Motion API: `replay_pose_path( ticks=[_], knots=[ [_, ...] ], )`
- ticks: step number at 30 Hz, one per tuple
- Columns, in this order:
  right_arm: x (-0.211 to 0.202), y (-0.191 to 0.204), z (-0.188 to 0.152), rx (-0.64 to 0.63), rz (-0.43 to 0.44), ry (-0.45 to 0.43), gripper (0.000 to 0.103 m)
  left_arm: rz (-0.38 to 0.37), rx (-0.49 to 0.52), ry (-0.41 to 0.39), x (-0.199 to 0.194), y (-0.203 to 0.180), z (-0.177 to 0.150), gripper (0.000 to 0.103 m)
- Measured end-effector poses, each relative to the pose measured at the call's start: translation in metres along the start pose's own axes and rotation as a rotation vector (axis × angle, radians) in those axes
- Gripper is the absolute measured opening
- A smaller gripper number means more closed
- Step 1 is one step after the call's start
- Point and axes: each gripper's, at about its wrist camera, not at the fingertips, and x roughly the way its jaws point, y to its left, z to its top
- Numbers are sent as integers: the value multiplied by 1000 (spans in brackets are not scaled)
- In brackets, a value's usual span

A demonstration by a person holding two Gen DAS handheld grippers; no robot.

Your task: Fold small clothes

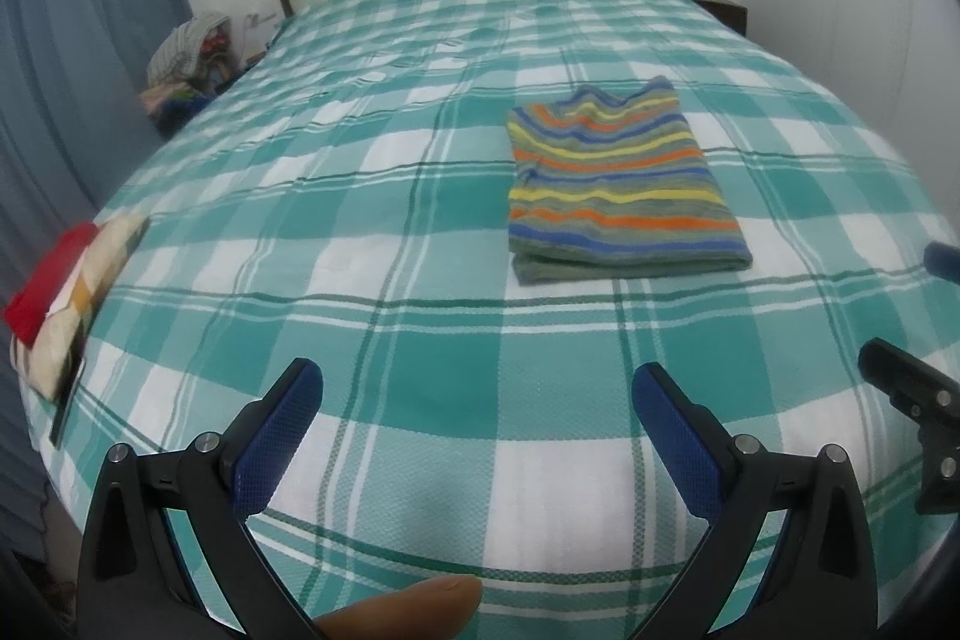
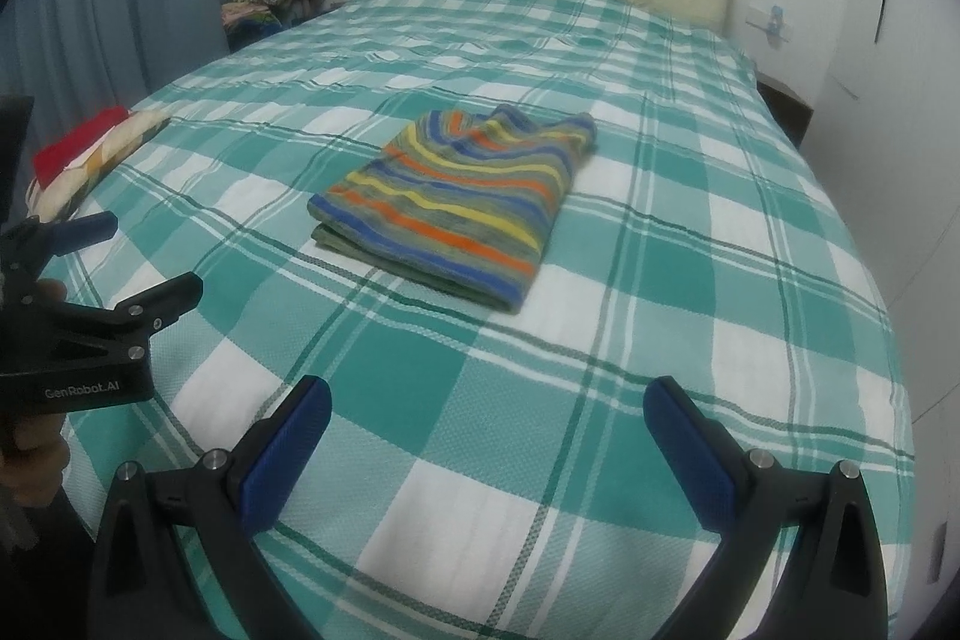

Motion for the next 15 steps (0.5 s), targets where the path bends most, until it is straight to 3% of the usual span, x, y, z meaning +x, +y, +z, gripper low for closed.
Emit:
replay_pose_path(
  ticks=[15],
  knots=[
    [-3,2,2,-13,0,3,103,-4,15,-6,-2,-6,2,103]
  ],
)
